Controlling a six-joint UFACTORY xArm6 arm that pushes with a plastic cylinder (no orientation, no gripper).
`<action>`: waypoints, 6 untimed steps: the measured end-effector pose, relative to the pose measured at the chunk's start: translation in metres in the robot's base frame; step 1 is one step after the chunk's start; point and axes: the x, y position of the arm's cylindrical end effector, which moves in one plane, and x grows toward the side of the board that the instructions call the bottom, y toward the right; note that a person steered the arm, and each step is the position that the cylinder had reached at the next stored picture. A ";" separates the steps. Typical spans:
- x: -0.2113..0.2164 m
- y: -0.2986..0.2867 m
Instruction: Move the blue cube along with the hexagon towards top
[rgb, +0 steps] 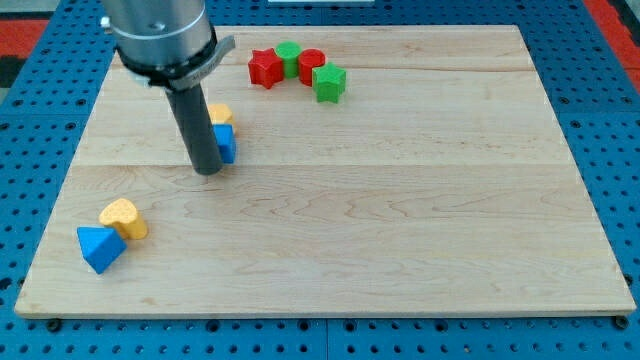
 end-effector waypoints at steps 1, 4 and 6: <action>-0.036 0.000; -0.101 -0.040; -0.158 -0.021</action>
